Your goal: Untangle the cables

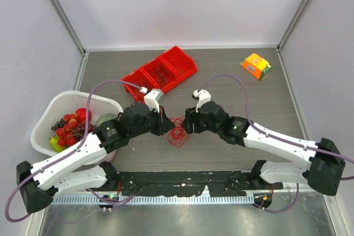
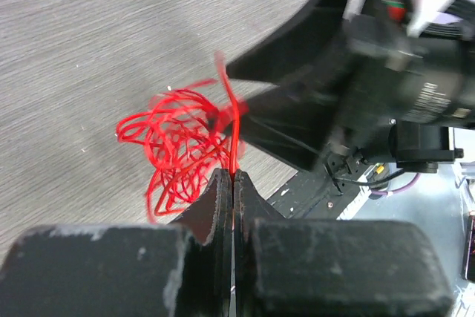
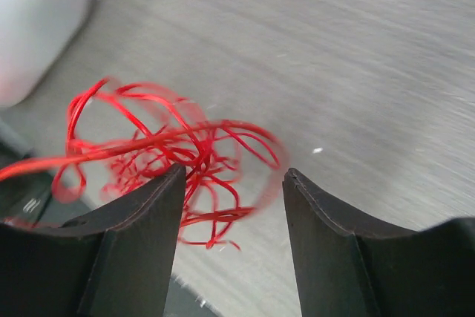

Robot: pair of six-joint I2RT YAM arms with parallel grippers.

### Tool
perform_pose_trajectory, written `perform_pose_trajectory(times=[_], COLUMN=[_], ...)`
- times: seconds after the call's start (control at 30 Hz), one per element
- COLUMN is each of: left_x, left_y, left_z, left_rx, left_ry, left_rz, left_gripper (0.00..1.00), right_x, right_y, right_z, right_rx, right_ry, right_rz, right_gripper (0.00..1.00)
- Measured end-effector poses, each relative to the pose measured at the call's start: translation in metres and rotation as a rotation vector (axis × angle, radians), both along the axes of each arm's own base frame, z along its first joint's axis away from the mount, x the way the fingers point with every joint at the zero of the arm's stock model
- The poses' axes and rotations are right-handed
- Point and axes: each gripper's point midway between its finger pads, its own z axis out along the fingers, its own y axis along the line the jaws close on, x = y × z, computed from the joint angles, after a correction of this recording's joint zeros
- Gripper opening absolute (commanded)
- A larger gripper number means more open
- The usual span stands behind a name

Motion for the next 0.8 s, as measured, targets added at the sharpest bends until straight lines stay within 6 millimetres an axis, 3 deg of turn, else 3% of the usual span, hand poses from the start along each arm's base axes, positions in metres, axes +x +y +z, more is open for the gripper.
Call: perform_pose_trajectory(times=[0.1,0.27,0.5,0.63,0.8], left_x=[-0.003,-0.007,-0.019,-0.023,-0.027], left_y=[0.004,0.02,0.047,0.054,0.055], left_z=[0.005,0.017,0.051,0.061,0.074], left_rx=[-0.015,-0.039,-0.138,-0.152,-0.161], left_ry=[-0.001,-0.014,-0.084,-0.094,-0.098], left_rz=[0.009,0.052,0.099,0.104,0.087], left_gripper=[0.0,0.0,0.0,0.0,0.0], right_x=[0.025,0.055,0.066,0.061,0.042], right_y=[-0.012,-0.053,-0.085,-0.079,-0.05], right_z=[-0.02,-0.045,-0.061,-0.058,-0.039], right_rx=[-0.103,-0.249,-0.271,-0.261,-0.161], right_ry=[-0.018,-0.039,-0.013,-0.012,0.009], right_rz=[-0.183,-0.477,-0.559,-0.476,-0.272], right_gripper=[0.61,0.66,0.68,0.68,0.71])
